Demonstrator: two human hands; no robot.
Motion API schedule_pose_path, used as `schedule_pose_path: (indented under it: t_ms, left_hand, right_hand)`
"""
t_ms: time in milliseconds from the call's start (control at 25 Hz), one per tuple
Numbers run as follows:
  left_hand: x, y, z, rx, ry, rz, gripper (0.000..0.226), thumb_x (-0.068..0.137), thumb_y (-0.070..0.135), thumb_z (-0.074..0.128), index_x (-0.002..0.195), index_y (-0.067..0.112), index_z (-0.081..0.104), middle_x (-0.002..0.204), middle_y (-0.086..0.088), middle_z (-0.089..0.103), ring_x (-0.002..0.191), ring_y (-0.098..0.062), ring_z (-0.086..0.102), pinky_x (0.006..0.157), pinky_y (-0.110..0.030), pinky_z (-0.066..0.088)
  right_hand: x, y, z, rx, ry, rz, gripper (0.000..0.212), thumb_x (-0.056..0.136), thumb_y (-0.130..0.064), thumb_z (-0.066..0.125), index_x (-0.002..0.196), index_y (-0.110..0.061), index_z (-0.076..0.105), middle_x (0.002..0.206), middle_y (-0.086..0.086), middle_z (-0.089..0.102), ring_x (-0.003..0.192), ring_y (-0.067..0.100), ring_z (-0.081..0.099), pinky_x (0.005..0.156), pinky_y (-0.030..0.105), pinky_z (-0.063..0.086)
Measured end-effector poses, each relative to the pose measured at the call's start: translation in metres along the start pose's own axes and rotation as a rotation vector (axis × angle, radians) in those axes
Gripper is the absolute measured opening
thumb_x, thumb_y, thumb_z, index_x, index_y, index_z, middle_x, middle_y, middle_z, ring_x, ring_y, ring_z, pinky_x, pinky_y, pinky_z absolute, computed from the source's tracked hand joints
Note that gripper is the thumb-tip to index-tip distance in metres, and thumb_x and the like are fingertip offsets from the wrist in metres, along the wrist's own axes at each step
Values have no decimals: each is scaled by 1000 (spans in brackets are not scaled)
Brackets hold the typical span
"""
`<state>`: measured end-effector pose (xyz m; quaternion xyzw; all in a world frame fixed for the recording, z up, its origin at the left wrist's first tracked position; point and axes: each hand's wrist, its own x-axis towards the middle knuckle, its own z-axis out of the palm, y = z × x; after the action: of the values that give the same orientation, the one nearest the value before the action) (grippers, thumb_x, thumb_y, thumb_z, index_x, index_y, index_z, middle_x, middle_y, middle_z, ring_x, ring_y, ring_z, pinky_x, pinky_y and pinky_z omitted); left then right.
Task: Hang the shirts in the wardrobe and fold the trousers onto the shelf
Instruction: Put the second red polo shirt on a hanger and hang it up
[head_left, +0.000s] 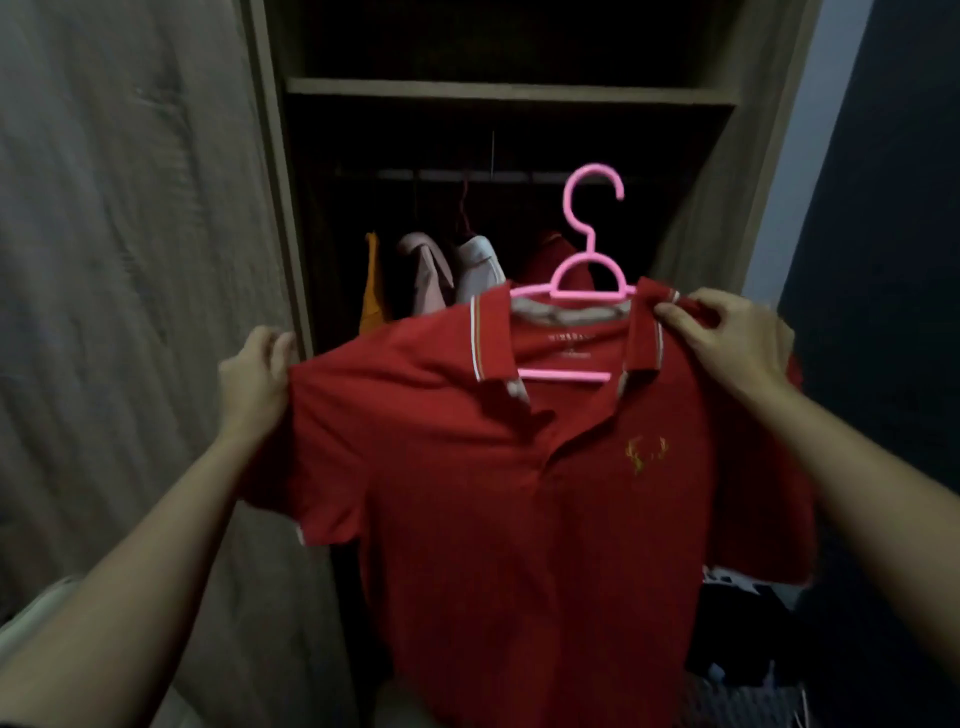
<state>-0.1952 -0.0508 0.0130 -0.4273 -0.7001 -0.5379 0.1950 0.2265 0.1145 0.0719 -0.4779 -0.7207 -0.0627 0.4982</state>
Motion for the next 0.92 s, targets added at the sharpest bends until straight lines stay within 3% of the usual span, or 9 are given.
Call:
schedule_pose_path:
  t_ms: [160, 320, 440, 560, 640, 720, 800, 840, 920]
  left_hand:
    - [11, 1, 0, 80, 7, -116, 31, 99, 27, 42, 98, 1, 59, 92, -31, 64, 88, -45, 61, 71, -41, 42]
    - [11, 62, 0, -232, -164, 199, 35, 95, 39, 42, 112, 15, 60, 103, 0, 65, 94, -16, 60, 81, -27, 43]
    - [10, 77, 2, -95, -343, 395, 25, 94, 32, 53, 111, 16, 62, 94, 9, 62, 88, -8, 59, 75, -16, 41]
    - [12, 75, 2, -211, -296, 374, 11, 93, 26, 55, 88, 29, 65, 76, 27, 63, 76, 5, 58, 67, -5, 37]
    - [15, 72, 1, -269, -203, 334, 19, 93, 29, 51, 76, 36, 57, 75, 32, 60, 68, 14, 54, 64, -8, 36]
    - [16, 70, -2, -290, -109, 305, 23, 94, 28, 50, 73, 37, 53, 75, 31, 59, 67, 17, 51, 63, -9, 35]
    - [16, 65, -3, -279, -57, 295, 22, 93, 30, 49, 73, 38, 52, 73, 26, 60, 67, 19, 50, 63, -8, 34]
    - [15, 62, -2, -271, -43, 291, 21, 93, 30, 49, 74, 38, 52, 69, 19, 60, 67, 20, 50, 63, -7, 34]
    - [15, 53, 0, -246, 10, 260, 18, 94, 25, 51, 78, 30, 59, 68, 6, 57, 67, 22, 49, 62, -5, 32]
  right_hand:
    - [-5, -8, 5, 228, -44, 65, 34, 80, -54, 61, 88, -23, 73, 84, 2, 71, 81, 18, 62, 64, 26, 37]
    - [1, -28, 12, 266, -66, 75, 32, 78, -54, 64, 86, -24, 73, 75, -4, 66, 77, 11, 59, 59, 24, 39]
    - [2, -35, 13, 216, -67, 91, 36, 74, -62, 62, 86, -29, 72, 74, -10, 65, 80, 7, 56, 70, 28, 42]
    - [1, -34, 10, 233, -130, -40, 38, 78, -63, 56, 94, -31, 69, 85, -11, 69, 85, 7, 61, 77, 31, 47]
    - [2, -22, 3, 305, -279, -94, 48, 79, -68, 42, 111, -37, 62, 106, -10, 68, 101, 11, 61, 90, 36, 48]
    - [-1, -3, -5, 389, -429, 29, 67, 77, -79, 28, 124, -37, 51, 120, -5, 61, 111, 16, 56, 97, 37, 44]
    - [-13, 10, -6, 339, -502, 149, 68, 82, -73, 31, 129, -26, 47, 118, 0, 58, 104, 17, 55, 89, 32, 42]
    - [-17, 12, -5, 283, -462, 150, 56, 88, -60, 39, 125, -20, 50, 111, 1, 58, 97, 16, 55, 83, 28, 40]
    - [-23, 5, -9, 259, -207, 89, 31, 92, -40, 52, 104, -12, 59, 92, 2, 62, 83, 15, 56, 74, 26, 38]
